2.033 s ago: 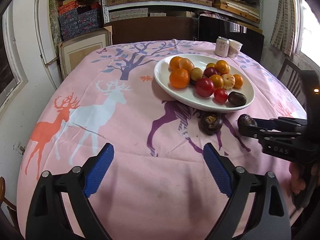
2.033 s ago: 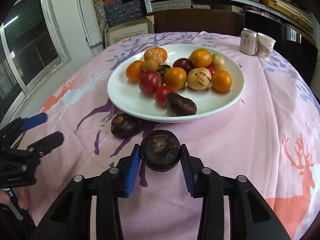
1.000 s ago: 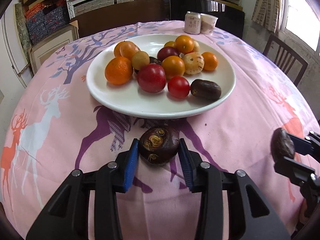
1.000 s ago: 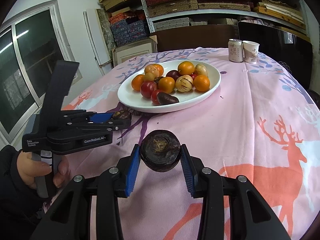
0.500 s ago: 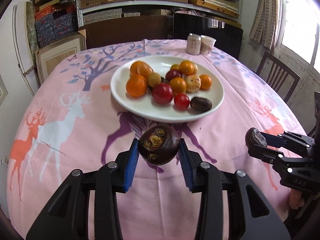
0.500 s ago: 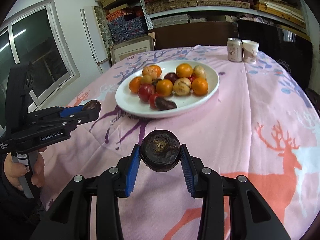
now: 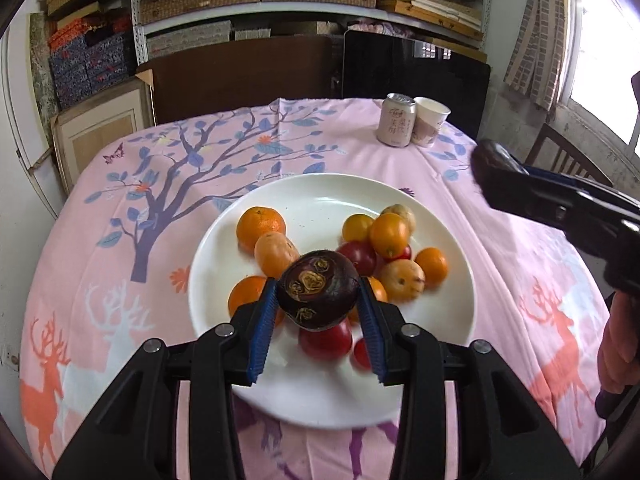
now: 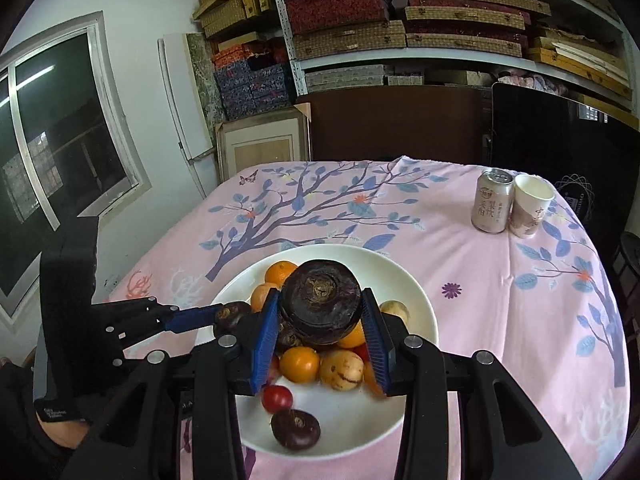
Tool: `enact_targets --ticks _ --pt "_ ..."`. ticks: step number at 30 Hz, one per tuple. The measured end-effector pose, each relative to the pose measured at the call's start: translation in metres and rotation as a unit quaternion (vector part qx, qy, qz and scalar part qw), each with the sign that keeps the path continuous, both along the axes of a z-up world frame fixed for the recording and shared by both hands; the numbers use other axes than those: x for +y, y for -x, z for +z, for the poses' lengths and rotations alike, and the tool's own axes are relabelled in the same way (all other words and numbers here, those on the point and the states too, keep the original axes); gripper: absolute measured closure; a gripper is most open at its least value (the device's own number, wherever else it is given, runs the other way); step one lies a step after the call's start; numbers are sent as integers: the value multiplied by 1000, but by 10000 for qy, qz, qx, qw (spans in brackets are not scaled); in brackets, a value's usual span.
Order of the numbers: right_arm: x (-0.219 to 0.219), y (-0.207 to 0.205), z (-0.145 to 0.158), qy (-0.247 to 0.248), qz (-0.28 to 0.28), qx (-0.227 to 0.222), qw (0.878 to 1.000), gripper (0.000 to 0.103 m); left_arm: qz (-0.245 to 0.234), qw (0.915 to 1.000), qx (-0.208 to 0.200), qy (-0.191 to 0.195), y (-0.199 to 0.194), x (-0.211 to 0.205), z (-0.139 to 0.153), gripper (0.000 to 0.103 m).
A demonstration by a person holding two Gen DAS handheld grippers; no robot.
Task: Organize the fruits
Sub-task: 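Carry both purple fruits onto the white plate and open both grippers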
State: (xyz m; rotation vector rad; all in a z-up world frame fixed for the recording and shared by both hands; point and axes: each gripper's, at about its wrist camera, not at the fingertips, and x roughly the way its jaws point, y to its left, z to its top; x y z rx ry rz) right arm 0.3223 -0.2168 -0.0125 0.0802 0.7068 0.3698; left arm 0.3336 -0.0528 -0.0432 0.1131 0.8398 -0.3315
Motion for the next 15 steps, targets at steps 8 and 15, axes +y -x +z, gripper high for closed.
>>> enact_targets --ticks 8,15 --pt "21 -42 -34 171 90 319 9993 59 0 9997 190 -171 -28 -7 -27 55" --pt "17 -36 -36 124 -25 313 9994 45 203 9995 45 -252 -25 1 -24 20"
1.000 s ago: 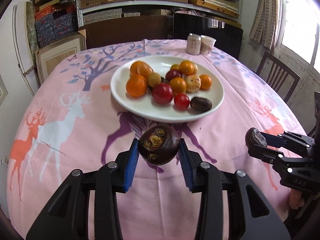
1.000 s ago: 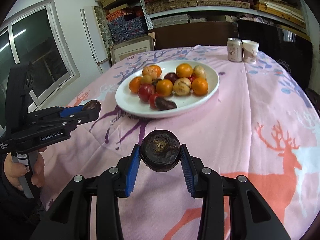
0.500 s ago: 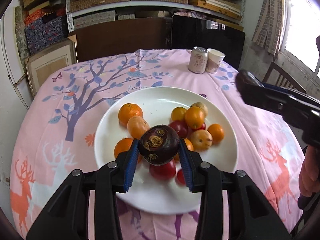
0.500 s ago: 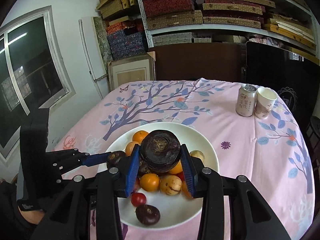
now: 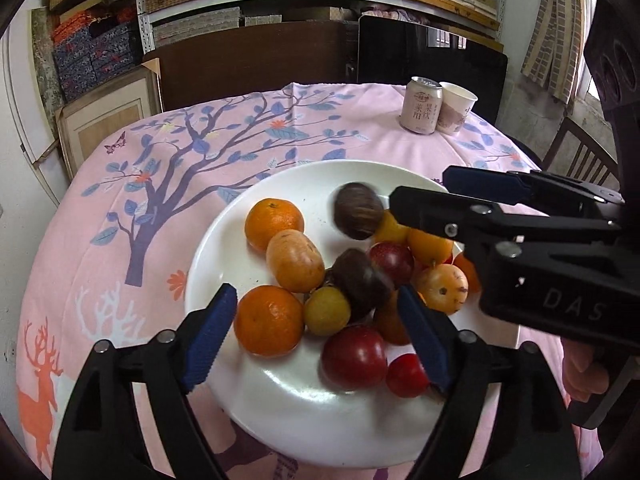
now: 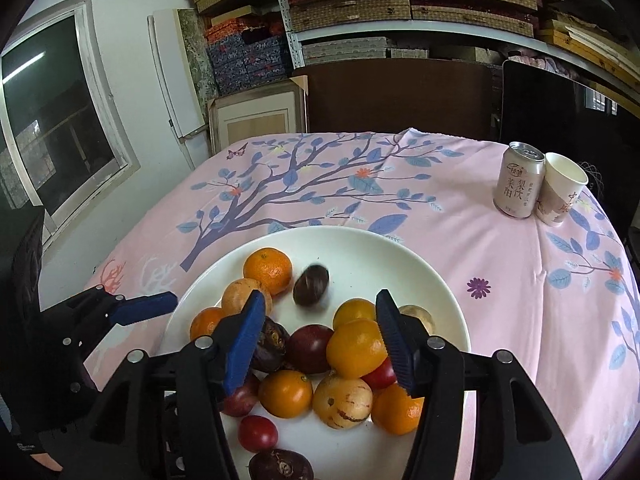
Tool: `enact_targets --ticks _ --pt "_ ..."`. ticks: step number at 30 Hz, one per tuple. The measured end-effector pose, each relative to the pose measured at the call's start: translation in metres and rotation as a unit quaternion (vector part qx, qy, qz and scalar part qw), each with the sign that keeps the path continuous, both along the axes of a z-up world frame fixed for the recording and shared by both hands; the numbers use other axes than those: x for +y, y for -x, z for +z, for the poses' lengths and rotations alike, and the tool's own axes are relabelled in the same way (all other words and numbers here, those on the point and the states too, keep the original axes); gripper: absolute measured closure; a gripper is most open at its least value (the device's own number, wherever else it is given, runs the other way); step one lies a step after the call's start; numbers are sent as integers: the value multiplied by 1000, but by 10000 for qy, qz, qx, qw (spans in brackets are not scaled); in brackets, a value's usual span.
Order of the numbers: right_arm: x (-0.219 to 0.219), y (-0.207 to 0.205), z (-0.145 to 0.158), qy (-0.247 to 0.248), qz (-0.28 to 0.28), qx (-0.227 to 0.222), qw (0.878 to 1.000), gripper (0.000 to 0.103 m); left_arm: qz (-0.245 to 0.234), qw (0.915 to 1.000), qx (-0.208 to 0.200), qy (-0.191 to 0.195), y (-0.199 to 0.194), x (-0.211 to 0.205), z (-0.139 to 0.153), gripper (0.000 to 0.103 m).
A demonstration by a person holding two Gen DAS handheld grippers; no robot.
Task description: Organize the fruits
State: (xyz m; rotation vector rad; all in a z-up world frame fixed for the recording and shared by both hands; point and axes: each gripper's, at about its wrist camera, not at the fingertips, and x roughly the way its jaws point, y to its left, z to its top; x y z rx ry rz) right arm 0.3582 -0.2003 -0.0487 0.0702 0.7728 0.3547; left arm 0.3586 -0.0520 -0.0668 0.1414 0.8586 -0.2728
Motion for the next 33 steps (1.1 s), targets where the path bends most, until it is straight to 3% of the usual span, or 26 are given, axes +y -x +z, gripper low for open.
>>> enact_targets --ticks 2,3,5,7,11,16,21,25,30,33 --pt "-7 11 2 -148 -17 35 9999 44 84 10000 -41 -33 7 4 1 14" --pt "-9 18 2 -206 -42 52 9998 39 117 9999 -42 -25 12 8 2 14" --pt "-15 39 2 -314 -123 59 9994 15 193 9998 -25 -65 25 15 1 12" --pt "-16 65 2 -289 -169 -7 9994 4 241 9996 -52 -98 41 21 1 7" --pt "-14 120 4 -87 -282 -127 9995 4 299 9995 -76 -9 83 36 4 7" --pt "-26 189 10 -310 -746 -393 9960 4 573 9980 -164 195 133 56 16 5" --pt "-38 243 17 -290 -921 -549 9938 4 867 9938 -681 -178 193 66 28 5" --pt "-40 278 30 -129 -923 -602 9938 4 934 9921 -834 -1 233 73 41 5" --pt "-37 314 39 -20 -942 -778 9925 4 1283 9834 -1161 -553 282 67 51 5" --pt "-35 333 38 -29 -885 -747 9933 4 1236 9844 -1160 -461 306 68 53 5"
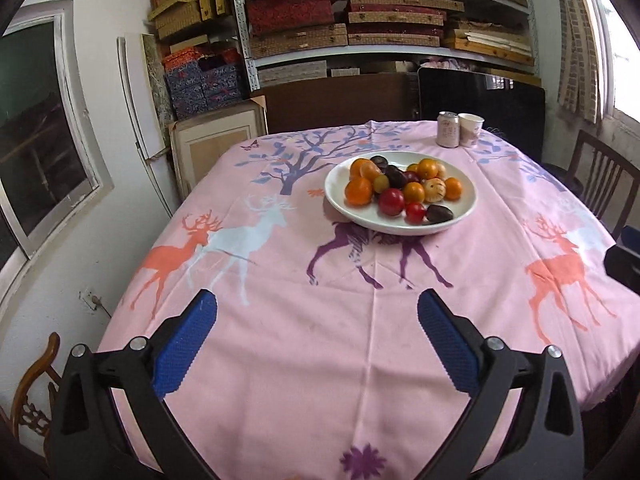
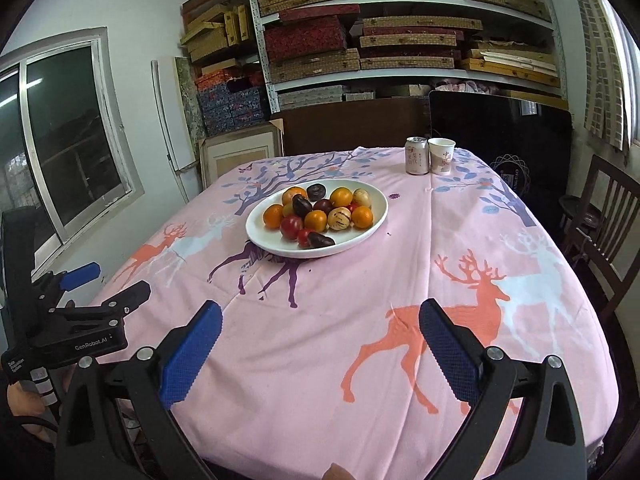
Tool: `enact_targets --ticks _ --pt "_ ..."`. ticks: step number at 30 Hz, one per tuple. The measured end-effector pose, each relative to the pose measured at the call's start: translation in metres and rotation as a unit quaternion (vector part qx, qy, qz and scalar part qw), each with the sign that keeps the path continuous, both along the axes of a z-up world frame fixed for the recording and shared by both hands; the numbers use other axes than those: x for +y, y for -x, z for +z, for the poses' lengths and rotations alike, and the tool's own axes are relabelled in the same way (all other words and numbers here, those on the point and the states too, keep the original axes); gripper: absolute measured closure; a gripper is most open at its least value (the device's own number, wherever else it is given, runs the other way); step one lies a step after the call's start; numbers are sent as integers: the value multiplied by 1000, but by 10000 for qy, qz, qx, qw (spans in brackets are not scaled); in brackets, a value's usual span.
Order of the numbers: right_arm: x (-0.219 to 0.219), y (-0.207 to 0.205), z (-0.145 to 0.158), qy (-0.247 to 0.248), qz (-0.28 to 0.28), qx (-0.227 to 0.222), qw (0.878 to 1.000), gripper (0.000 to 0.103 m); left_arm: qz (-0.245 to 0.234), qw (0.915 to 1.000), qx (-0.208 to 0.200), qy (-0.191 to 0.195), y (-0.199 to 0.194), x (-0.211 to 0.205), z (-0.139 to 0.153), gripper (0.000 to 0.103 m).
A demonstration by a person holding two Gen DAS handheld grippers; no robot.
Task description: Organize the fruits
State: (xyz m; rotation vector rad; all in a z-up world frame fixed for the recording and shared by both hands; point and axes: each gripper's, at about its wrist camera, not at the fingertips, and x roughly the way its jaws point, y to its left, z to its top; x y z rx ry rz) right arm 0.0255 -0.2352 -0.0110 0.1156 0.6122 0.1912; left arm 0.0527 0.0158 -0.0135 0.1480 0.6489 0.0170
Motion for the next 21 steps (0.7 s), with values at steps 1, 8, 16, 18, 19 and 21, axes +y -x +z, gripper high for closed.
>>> enact_targets --ticks 1,8,16,18,19,21 --pt "1 4 0 20 -1 6 10000 4 -8 10000 -3 46 7 1 1 5" --pt "-1 18 3 60 -104 -45 9999 4 -81 9997 18 232 25 -1 8 5" --pt "-1 22 6 18 -82 -45 10000 4 -122 9995 19 278 26 -5 12 5" --pt "-1 22 6 -8 -71 -36 10000 4 -132 9994 16 305 27 -5 12 5" --pt "-2 22 6 -13 -84 -34 10000 4 -144 9994 12 325 27 -4 12 5" --pt "-2 24 7 -30 -86 -43 9999 4 -168 9991 -20 377 28 -5 13 5"
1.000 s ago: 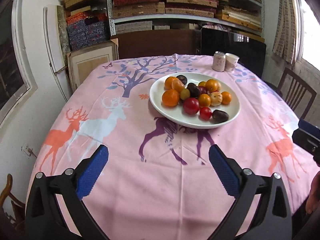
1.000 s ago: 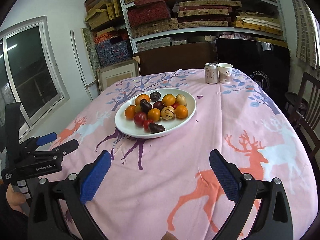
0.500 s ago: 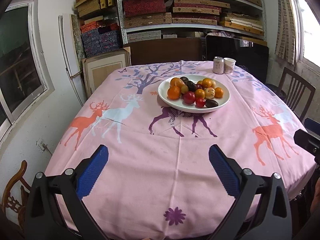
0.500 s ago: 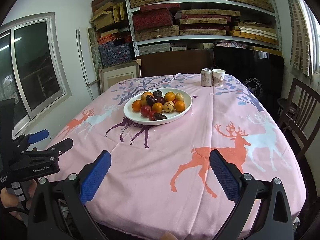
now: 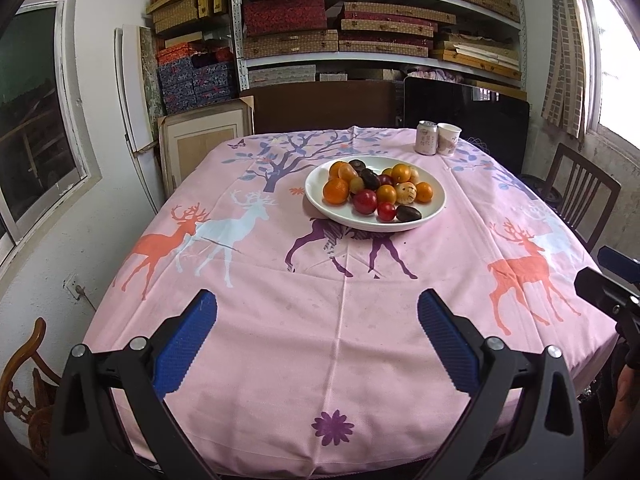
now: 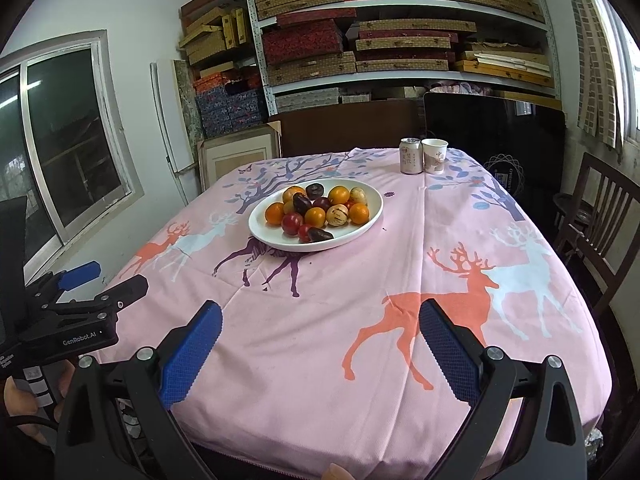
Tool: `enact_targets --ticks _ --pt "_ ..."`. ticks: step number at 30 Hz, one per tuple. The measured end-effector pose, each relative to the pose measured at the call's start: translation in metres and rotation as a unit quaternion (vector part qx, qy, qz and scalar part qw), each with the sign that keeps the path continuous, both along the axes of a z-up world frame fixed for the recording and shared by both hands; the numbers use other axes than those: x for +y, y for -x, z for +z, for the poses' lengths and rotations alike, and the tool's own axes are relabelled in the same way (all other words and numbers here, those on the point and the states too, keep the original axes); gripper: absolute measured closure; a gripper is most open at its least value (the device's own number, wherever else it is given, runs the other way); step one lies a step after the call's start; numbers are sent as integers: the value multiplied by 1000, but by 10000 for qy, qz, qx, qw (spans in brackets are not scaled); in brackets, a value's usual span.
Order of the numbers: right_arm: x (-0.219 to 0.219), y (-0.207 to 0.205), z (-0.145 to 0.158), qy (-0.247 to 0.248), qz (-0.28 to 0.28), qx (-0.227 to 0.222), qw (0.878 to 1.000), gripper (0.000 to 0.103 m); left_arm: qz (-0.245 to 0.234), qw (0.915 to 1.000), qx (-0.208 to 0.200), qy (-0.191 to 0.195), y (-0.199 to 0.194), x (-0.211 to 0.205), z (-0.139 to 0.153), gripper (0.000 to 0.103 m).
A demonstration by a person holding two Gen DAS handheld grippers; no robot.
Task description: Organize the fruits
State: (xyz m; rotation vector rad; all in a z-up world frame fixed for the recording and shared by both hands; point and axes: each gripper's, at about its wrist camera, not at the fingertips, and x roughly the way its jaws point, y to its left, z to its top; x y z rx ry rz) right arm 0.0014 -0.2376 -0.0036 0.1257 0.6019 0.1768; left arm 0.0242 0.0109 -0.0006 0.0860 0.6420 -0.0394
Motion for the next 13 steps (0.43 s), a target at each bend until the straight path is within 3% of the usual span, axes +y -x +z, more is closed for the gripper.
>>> enact_targets --ticks 13 --pt "-1 5 1 -11 -22 -15 10000 4 144 9998 134 36 -2 7 0 5"
